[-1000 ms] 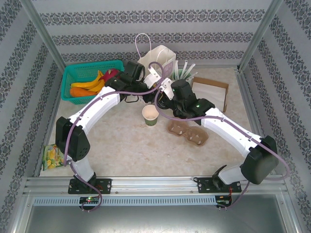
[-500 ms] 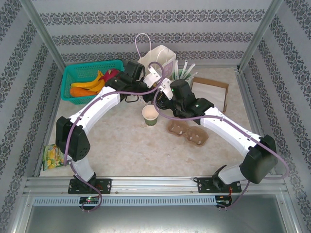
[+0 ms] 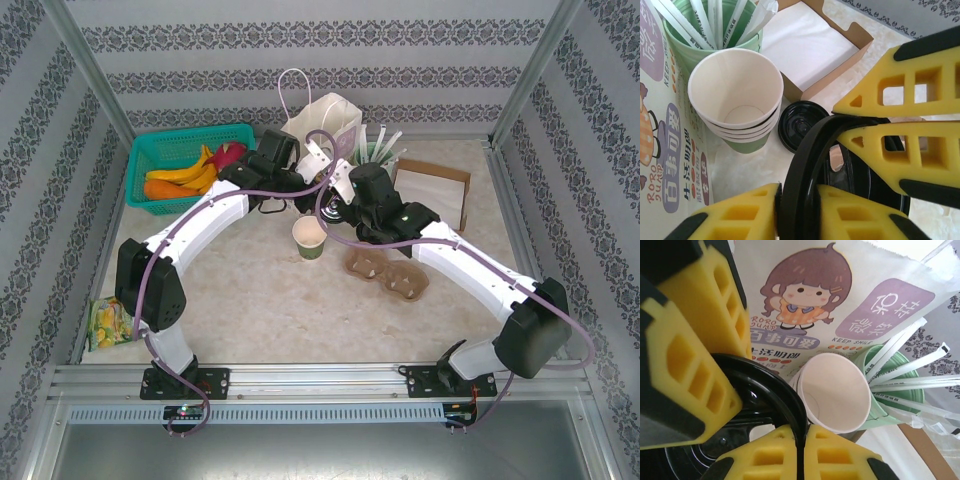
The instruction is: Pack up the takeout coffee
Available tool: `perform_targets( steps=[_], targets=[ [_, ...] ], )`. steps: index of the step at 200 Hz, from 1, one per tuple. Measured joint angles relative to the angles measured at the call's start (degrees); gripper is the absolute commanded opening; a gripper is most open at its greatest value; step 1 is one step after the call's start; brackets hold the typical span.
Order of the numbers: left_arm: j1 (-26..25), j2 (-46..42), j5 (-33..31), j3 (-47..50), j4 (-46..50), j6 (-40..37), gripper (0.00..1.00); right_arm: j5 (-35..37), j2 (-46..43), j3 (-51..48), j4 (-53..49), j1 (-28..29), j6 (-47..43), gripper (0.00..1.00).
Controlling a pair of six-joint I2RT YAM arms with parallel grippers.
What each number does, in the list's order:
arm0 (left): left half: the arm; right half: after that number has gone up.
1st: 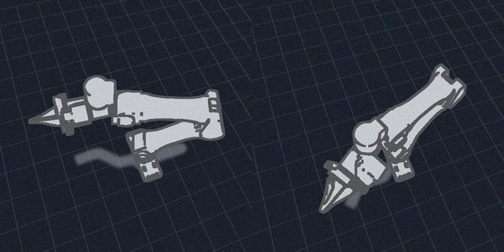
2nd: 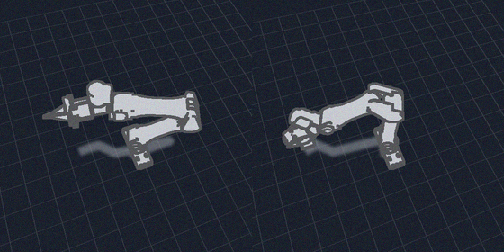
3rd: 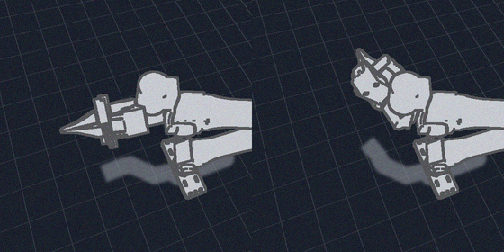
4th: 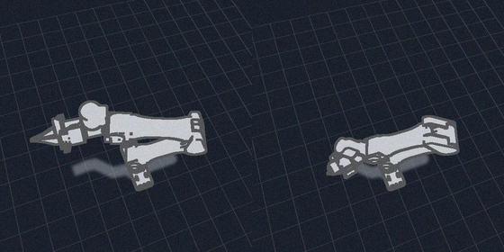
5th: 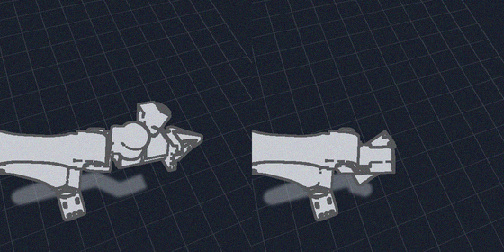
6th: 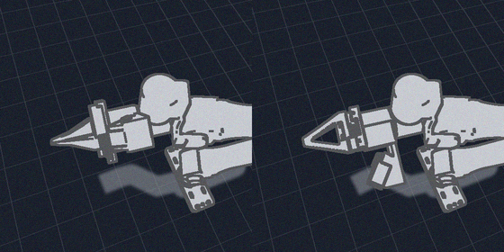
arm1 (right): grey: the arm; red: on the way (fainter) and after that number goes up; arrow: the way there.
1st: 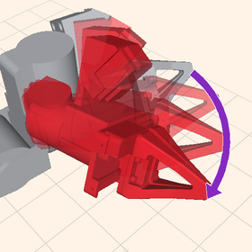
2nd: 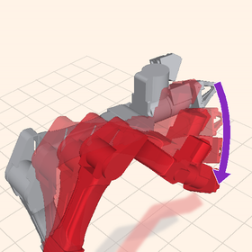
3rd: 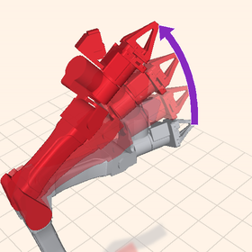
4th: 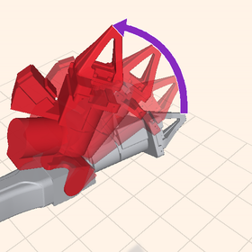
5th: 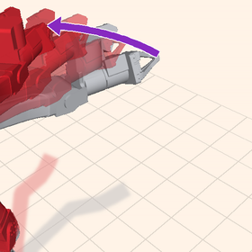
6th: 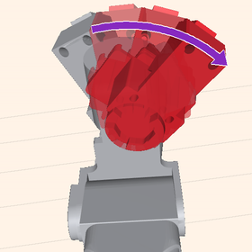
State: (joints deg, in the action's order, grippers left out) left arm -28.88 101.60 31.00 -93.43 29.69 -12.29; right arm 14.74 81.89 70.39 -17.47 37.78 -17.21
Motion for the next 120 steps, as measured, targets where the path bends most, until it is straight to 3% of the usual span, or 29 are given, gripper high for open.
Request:
perform_targets(
  steps=[32, 46, 65, 101, 107, 109, 111, 120],
  targets=[
    [0.0, 0.0, -0.5, 0.1, -0.8, 0.8, 0.08, 0.0, -0.3, -0.1, 0.0, 0.0, 0.8, 0.13],
    [0.0, 0.0, -0.3, 0.2, -1.4, 1.1, 0.0, 0.0, -0.6, -0.2, 0.2, 0.0, 1.5, 0.22],
    [0.0, 0.0, -0.2, 0.2, -2.6, 2.8, 0.0, -0.2, -2.1, -1.5, 1.9, 0.0, 3.8, 0.42],
    [0.5, 0.0, -0.5, 0.4, -8.0, 11.5, 0.0, -3.0, -9.8, -5.6, 8.2, -3.0, 14.0, 0.62],
    [0.7, -0.1, -0.2, 0.7, -9.8, 13.9, 0.0, -3.8, -11.3, -6.6, 9.9, -3.9, 16.5, 0.73],
    [0.9, -0.2, -0.1, 0.8, -10.4, 14.5, 0.0, -4.1, -11.9, -7.0, 10.6, -4.3, 16.7, 0.88],
    [0.9, -0.2, 0.1, 1.0, -11.0, 15.3, 0.0, -4.4, -12.5, -7.4, 11.1, -4.6, 17.6, 0.95],
    [1.5, -0.6, 0.7, 2.1, -14.5, 19.8, 0.0, -5.8, -15.1, -9.5, 14.2, -6.3, 21.9, 0.98]
  ],
)
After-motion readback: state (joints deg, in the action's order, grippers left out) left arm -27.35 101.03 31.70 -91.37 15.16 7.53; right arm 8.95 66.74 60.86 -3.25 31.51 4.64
